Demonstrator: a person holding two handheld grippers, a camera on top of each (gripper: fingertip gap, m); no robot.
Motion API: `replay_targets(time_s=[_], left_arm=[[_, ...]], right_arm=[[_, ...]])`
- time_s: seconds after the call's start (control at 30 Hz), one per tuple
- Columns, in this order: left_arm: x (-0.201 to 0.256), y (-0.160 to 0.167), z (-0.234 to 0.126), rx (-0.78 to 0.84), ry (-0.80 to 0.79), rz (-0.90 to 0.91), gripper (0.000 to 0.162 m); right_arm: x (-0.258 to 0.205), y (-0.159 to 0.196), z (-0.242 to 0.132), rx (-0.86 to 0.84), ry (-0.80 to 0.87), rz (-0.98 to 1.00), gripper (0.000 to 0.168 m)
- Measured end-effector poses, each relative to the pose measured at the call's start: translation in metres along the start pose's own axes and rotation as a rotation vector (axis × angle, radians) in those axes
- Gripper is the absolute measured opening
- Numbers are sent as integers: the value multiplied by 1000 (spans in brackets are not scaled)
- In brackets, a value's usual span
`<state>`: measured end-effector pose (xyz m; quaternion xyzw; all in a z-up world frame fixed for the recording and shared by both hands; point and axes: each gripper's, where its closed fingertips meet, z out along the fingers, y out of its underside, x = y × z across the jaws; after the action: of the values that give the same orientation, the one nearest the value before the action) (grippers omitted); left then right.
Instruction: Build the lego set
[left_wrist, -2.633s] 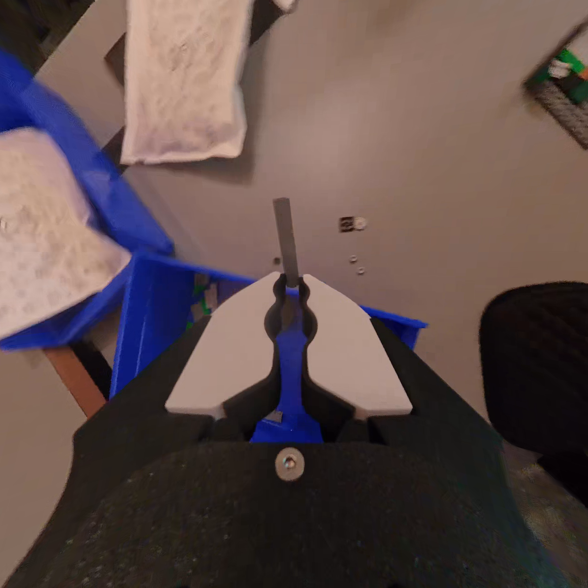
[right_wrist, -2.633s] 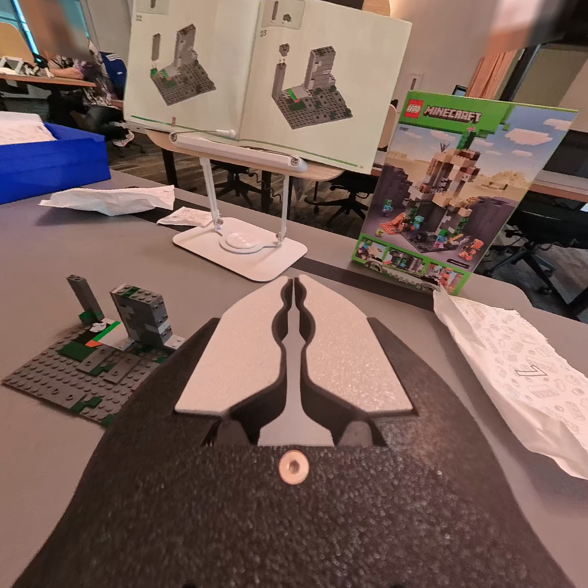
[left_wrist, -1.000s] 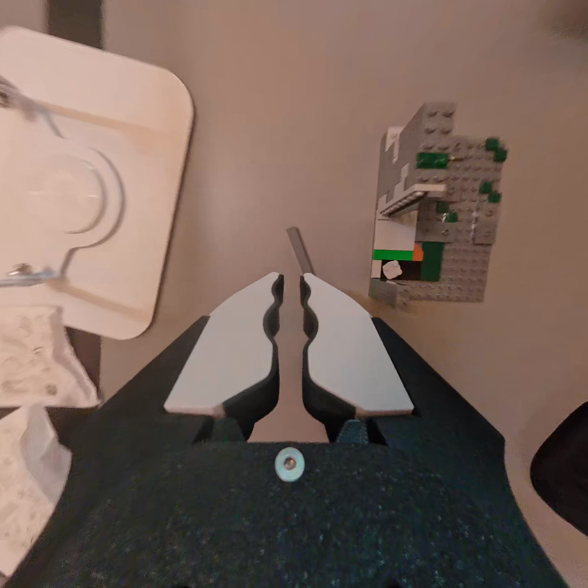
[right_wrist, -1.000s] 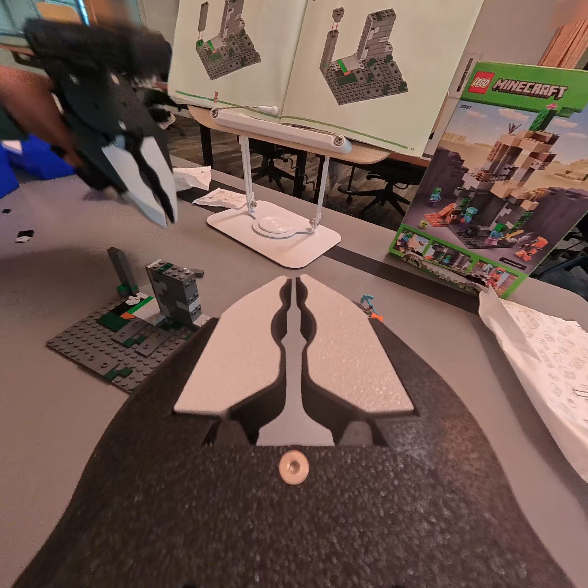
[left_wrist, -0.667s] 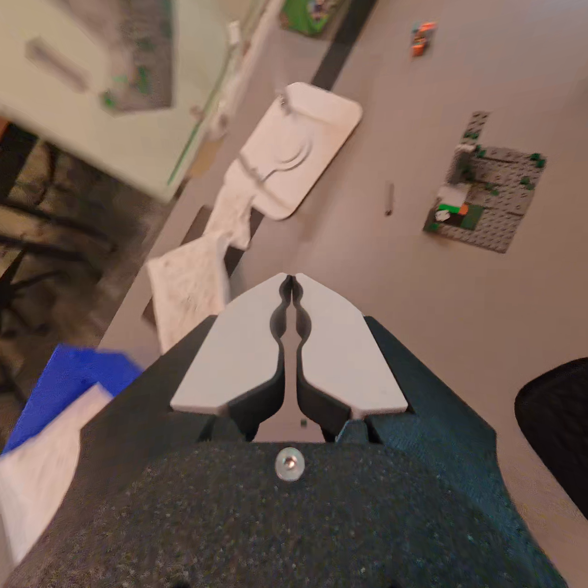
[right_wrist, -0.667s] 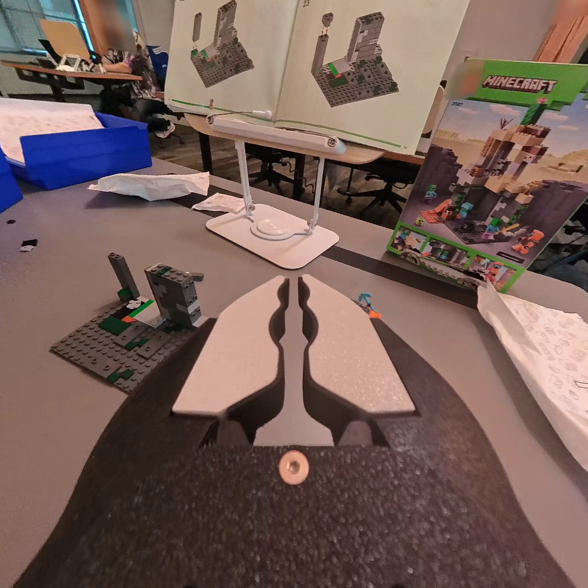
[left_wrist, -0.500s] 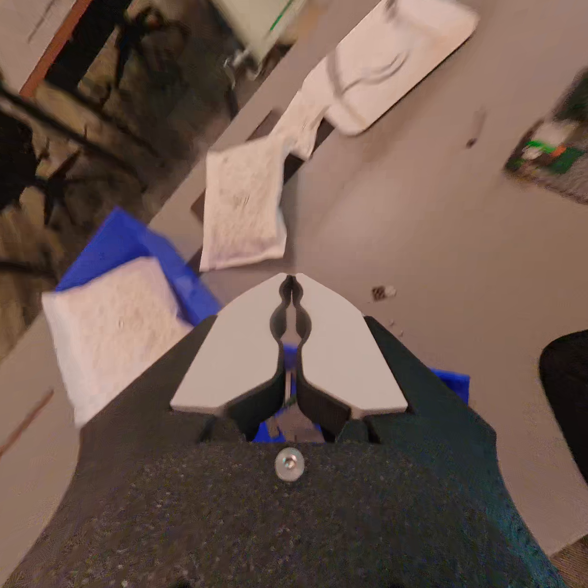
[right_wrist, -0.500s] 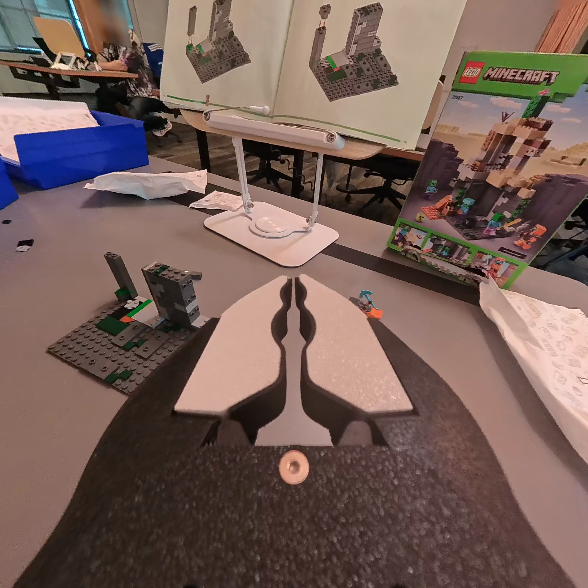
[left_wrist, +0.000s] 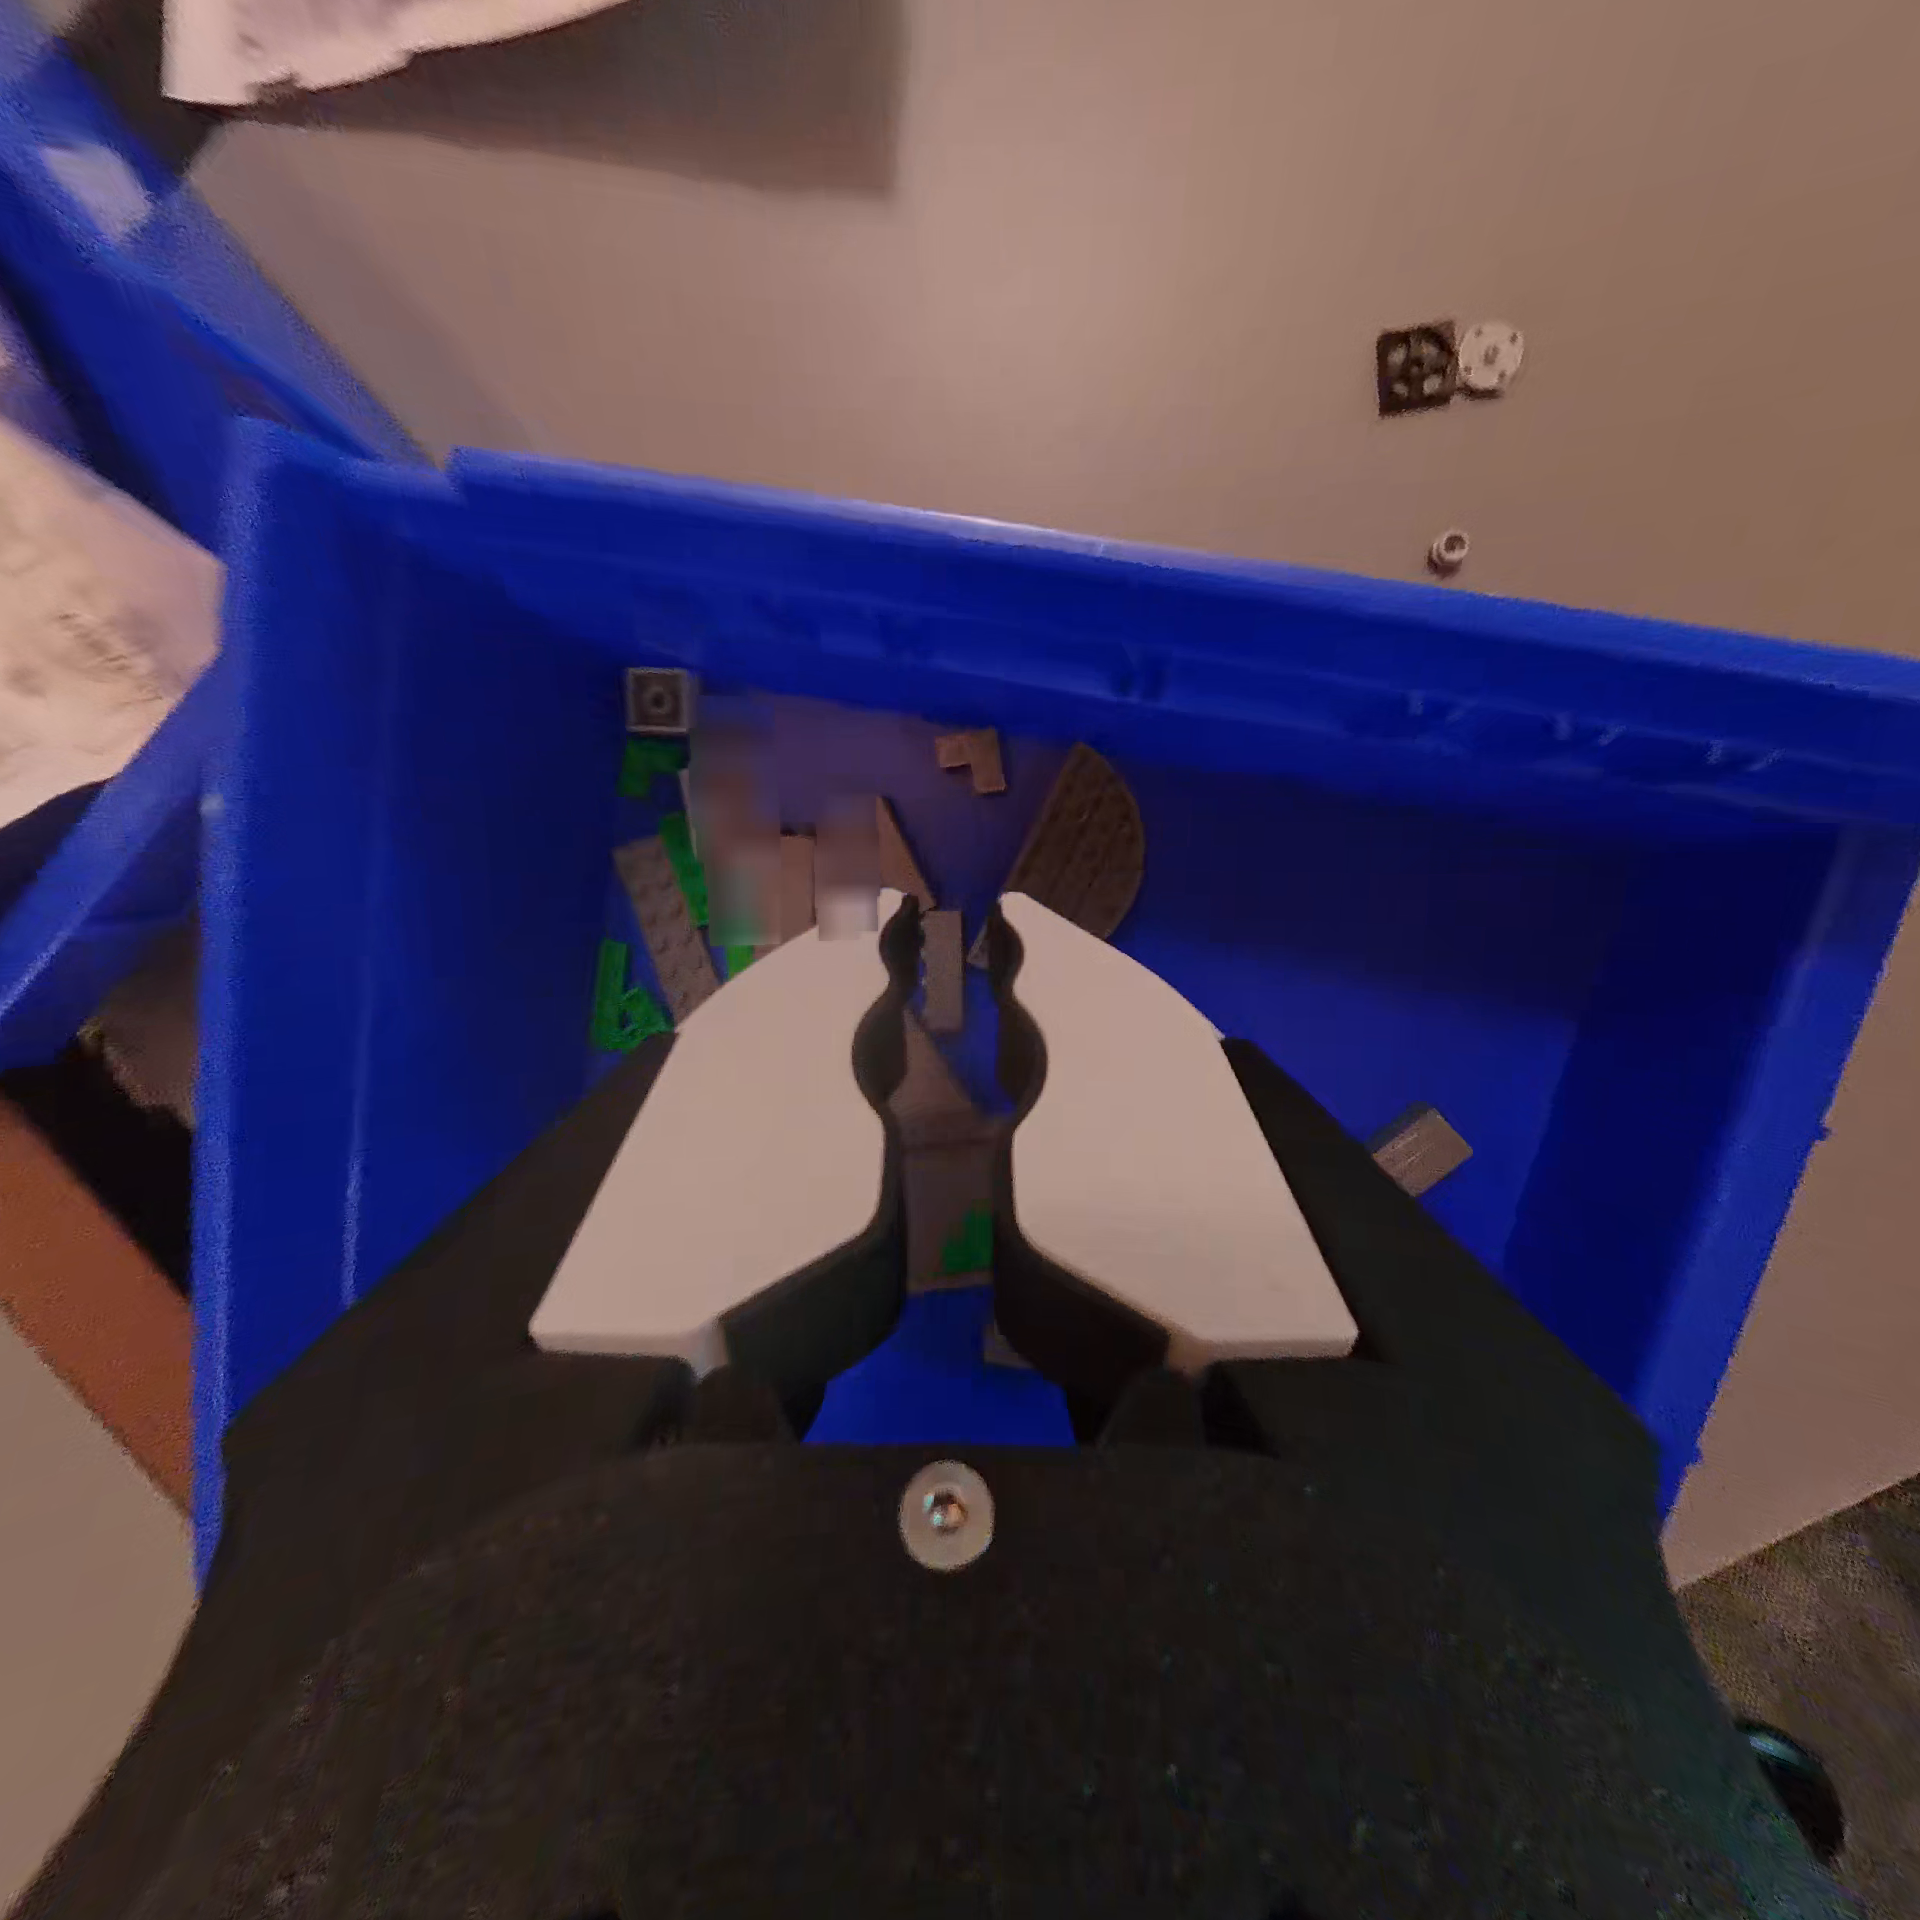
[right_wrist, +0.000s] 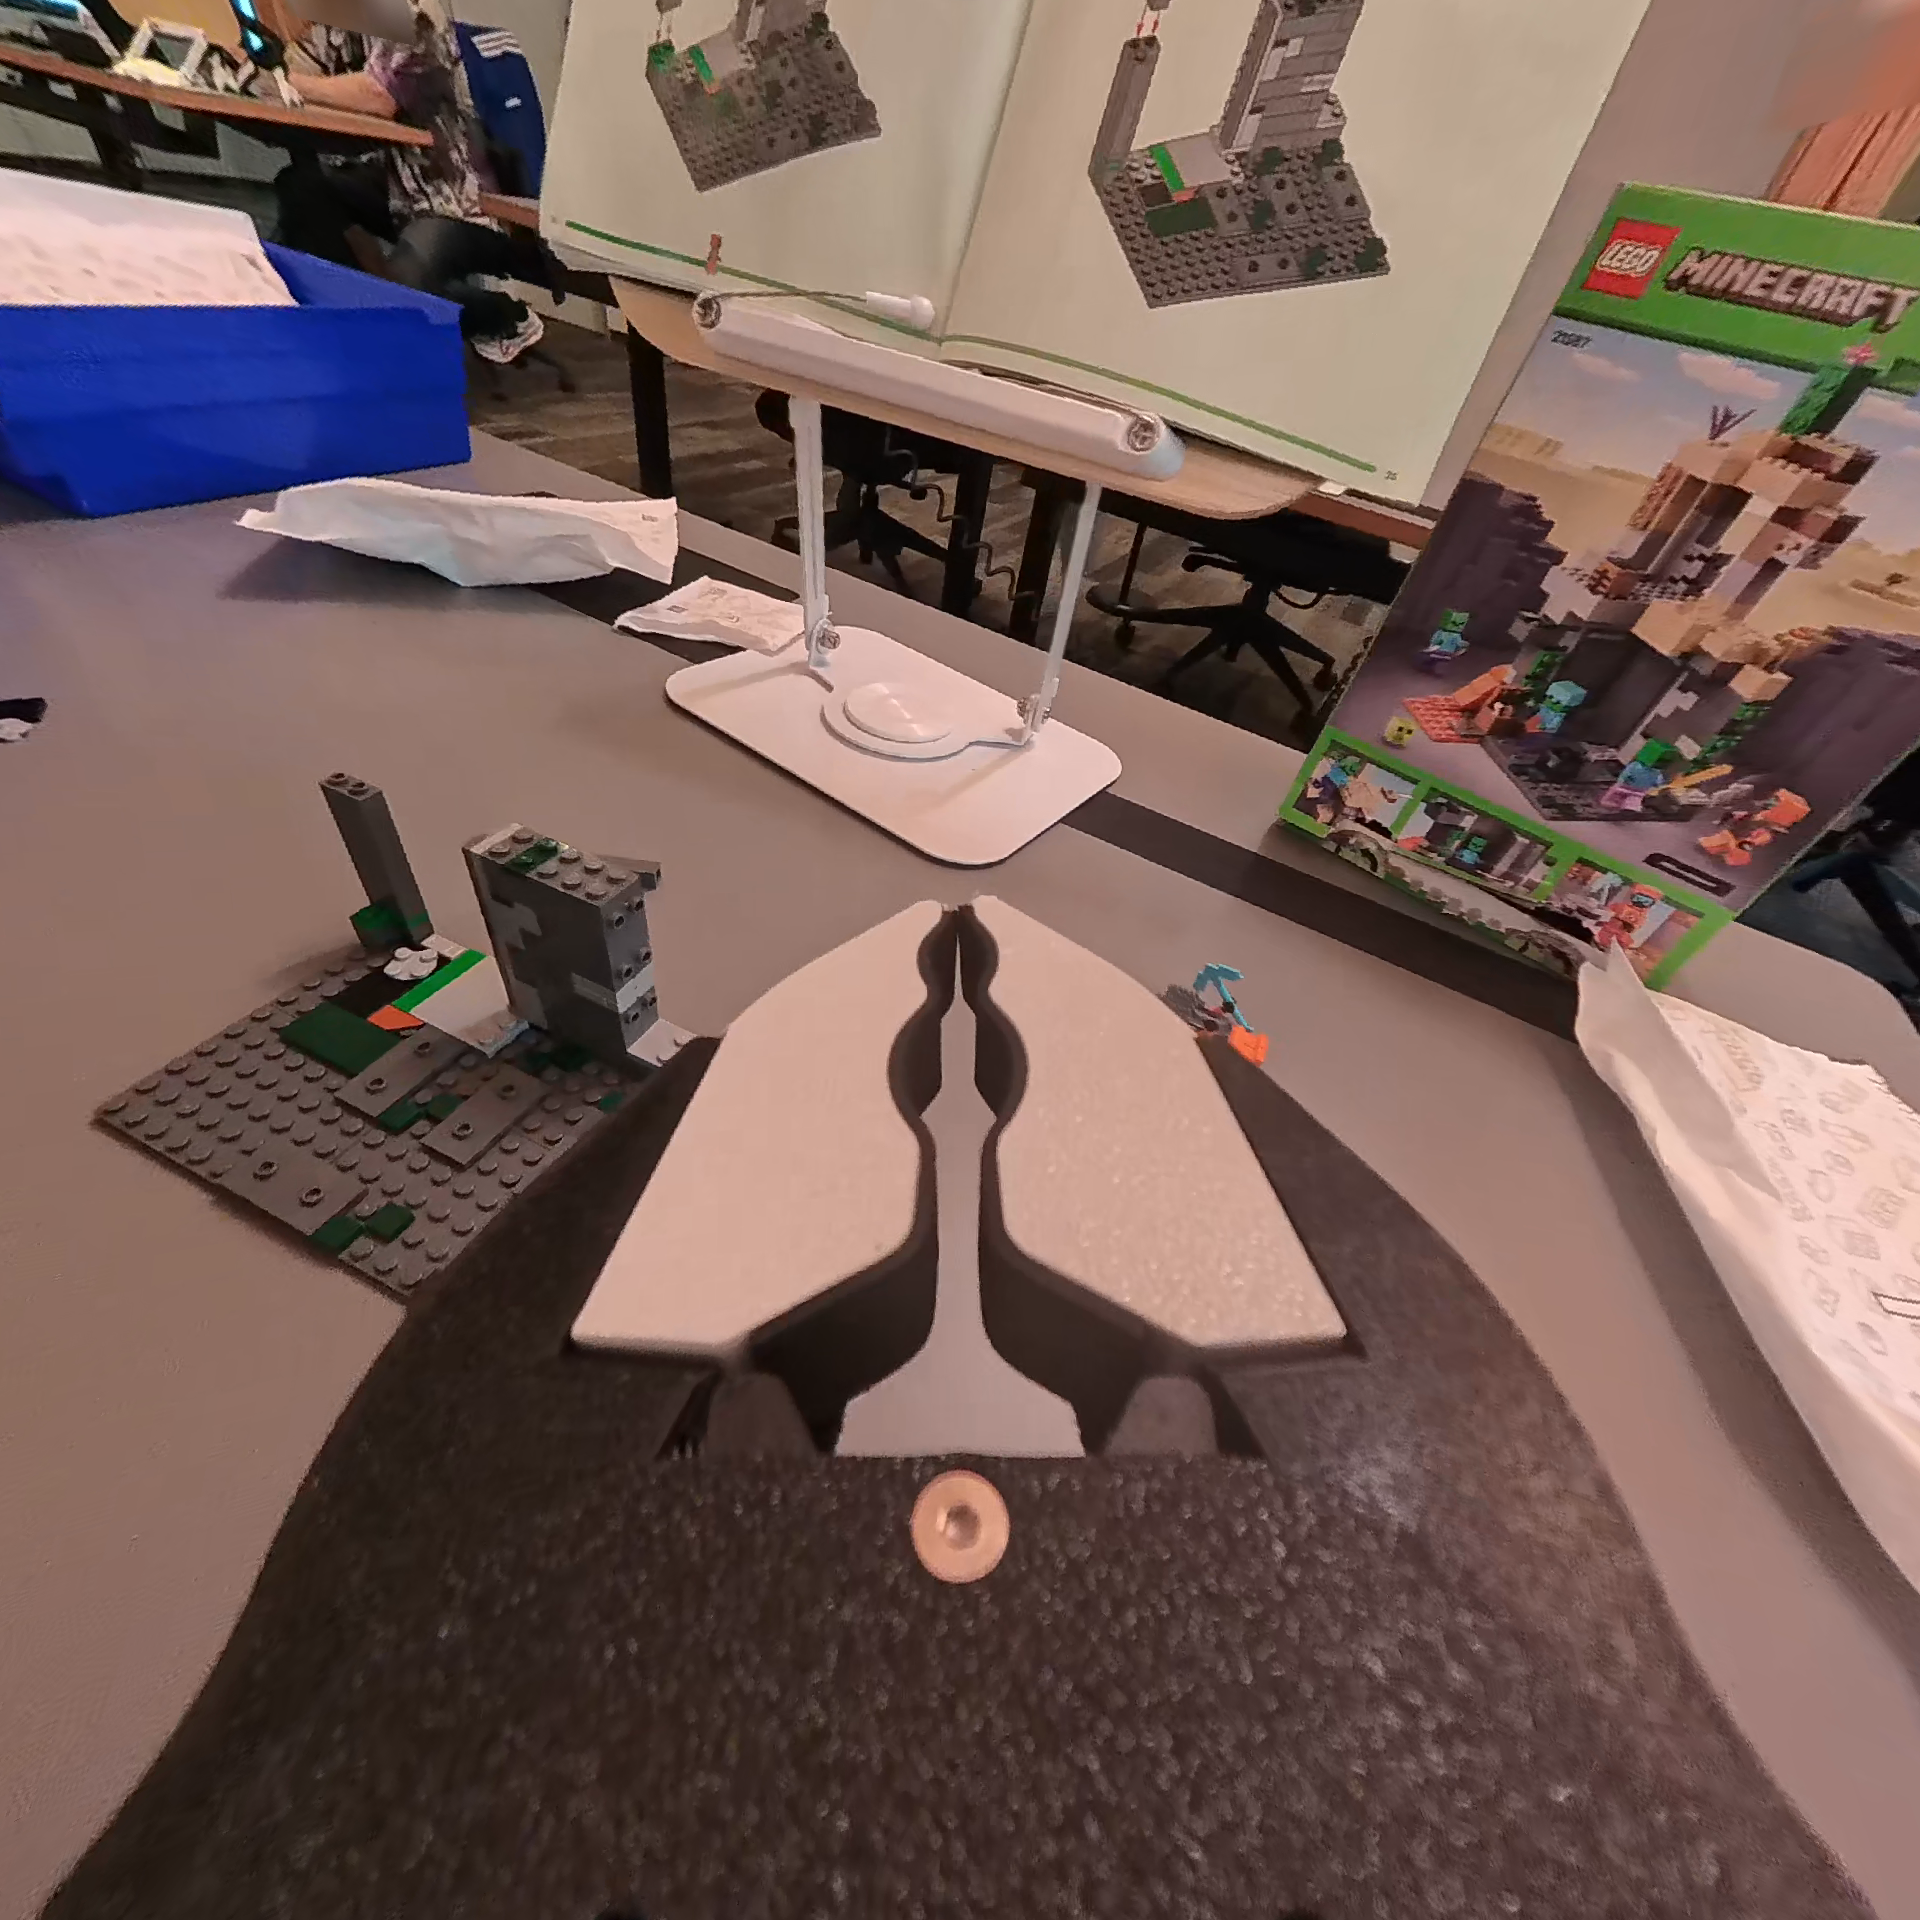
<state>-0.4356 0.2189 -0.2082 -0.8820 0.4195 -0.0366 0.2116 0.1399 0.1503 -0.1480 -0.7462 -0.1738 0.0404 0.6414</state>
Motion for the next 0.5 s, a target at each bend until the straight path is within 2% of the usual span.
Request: replay_targets(time_s=[0.13,0.33,0.5], left_arm=[[8,-1,30,-44,80,36,22],[7,4,64,-137,116,54,31],[7,2,74,-152,129,37,26]], right_arm=[[-4,1,4,-11,-1,-19,0],[-4,6,6,-28,3,-42,0],[-1,10,6,-32,-1,-22,0]])
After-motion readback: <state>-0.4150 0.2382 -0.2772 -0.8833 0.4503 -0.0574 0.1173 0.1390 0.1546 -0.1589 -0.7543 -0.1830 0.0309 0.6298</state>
